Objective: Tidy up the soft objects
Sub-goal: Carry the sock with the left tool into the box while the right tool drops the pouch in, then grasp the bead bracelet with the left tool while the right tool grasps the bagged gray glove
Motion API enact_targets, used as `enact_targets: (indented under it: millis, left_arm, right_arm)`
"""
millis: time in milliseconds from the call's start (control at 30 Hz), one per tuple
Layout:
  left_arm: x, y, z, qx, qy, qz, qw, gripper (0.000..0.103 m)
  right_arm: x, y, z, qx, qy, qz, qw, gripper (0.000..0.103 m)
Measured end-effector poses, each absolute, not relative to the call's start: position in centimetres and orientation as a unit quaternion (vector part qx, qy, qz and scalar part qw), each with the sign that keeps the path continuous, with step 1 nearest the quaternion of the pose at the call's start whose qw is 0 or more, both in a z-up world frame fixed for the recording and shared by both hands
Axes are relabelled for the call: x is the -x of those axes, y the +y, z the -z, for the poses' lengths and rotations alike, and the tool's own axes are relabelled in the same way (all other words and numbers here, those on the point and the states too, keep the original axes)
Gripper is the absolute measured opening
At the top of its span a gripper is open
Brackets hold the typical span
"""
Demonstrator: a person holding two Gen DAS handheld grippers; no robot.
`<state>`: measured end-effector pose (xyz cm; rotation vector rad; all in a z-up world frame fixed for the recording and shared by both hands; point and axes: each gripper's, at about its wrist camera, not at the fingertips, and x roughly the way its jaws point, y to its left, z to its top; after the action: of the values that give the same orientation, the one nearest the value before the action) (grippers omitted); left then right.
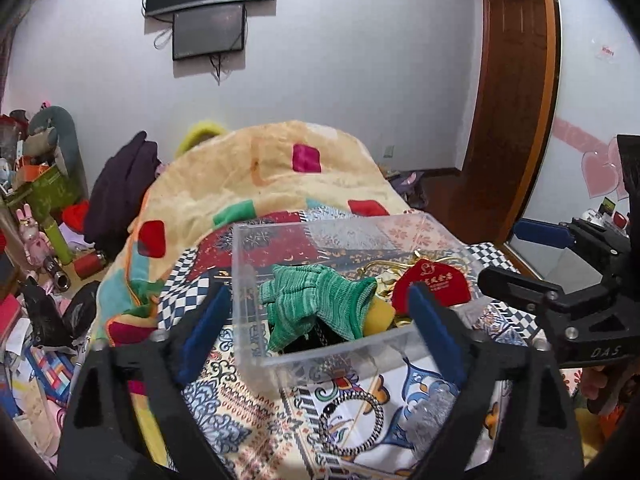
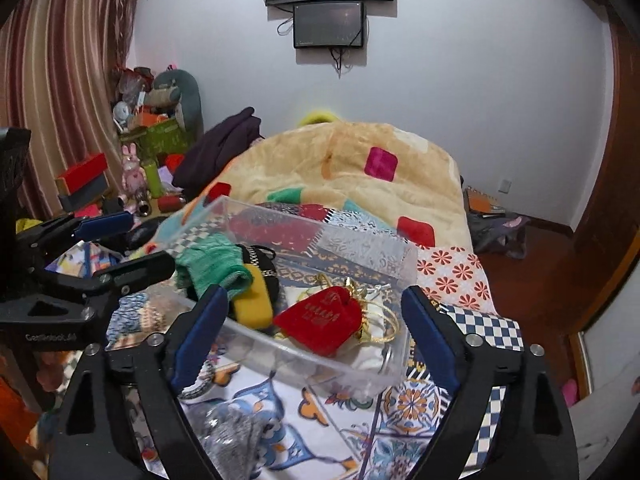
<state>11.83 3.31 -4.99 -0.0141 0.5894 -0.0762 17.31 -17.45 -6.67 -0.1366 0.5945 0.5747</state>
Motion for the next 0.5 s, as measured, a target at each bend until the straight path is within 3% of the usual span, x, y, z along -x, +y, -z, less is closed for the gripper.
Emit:
enact_targets:
  millis: [133,500]
  left_arm:
    - [-10.1,3.2,4.7,0.003,0.288,0.033,0.957,0.101]
    - [-8.5,2.8,10.1,-0.016,0.357,0.024,0.934,0.101]
  right_arm:
    - [-16.0,-17.9,6.8,0.060,0.291,-0.287,0.911,0.099]
    - [-13.7,-16.7,12.1,0.072,0.366,-0.324,0.869,0.100]
